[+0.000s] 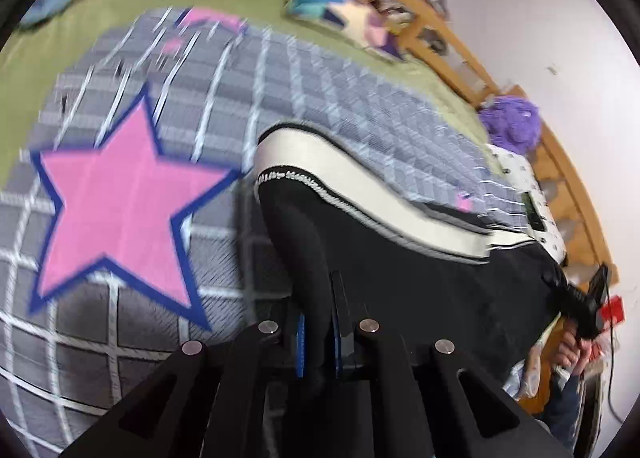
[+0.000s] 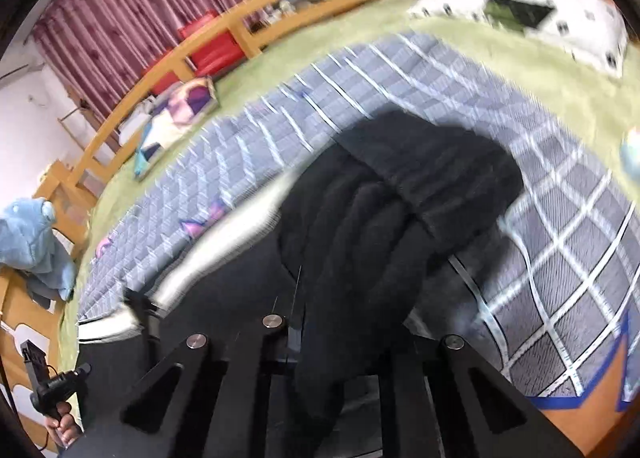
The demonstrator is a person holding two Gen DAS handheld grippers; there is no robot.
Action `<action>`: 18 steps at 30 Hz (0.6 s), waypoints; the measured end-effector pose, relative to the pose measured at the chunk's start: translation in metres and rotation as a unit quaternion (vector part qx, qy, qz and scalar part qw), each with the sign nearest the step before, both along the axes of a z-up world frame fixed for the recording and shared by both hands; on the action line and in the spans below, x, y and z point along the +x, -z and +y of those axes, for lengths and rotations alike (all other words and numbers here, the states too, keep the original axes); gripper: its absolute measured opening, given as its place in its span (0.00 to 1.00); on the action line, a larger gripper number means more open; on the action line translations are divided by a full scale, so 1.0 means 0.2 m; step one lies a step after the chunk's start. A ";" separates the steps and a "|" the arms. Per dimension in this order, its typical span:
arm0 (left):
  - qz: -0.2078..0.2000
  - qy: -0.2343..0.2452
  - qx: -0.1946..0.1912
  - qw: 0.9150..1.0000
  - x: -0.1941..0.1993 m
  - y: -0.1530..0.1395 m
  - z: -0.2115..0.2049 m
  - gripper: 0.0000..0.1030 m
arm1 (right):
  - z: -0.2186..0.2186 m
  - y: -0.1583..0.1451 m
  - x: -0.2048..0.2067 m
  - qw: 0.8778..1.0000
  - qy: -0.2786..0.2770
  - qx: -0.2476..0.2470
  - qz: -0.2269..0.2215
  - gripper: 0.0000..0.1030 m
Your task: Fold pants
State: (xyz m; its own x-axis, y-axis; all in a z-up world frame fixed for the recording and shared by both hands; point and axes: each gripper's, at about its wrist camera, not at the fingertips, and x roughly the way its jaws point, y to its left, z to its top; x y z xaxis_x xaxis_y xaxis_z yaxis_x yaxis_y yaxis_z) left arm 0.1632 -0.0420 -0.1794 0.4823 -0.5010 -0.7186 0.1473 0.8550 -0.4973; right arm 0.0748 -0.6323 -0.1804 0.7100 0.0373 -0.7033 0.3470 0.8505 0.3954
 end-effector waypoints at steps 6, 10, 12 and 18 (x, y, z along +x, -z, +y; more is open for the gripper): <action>-0.055 -0.007 -0.055 0.997 -0.07 -0.41 0.24 0.09 | 0.30 -0.50 0.01 0.996 -0.023 -0.029 -0.075 0.10; -0.061 -0.033 -0.023 0.997 -0.14 -0.52 0.53 0.09 | 0.53 -0.67 -0.03 0.989 -0.075 -0.025 -0.121 0.11; -0.050 -0.049 -0.001 0.998 -0.16 -0.45 0.65 0.10 | 0.62 -0.58 0.00 0.990 -0.098 -0.017 -0.102 0.12; 0.048 -0.102 0.140 0.984 -0.14 0.12 0.75 0.31 | 0.74 0.08 0.18 0.982 -0.129 -0.041 0.133 0.21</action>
State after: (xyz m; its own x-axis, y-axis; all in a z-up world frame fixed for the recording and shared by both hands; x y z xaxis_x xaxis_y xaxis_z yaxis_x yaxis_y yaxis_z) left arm 0.1348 0.1085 -0.2027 0.4758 -0.1770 -0.8615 -0.0773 0.9673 -0.2414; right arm 0.1100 -0.4843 -0.1968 0.4757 0.1272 -0.8704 0.1975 0.9488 0.2467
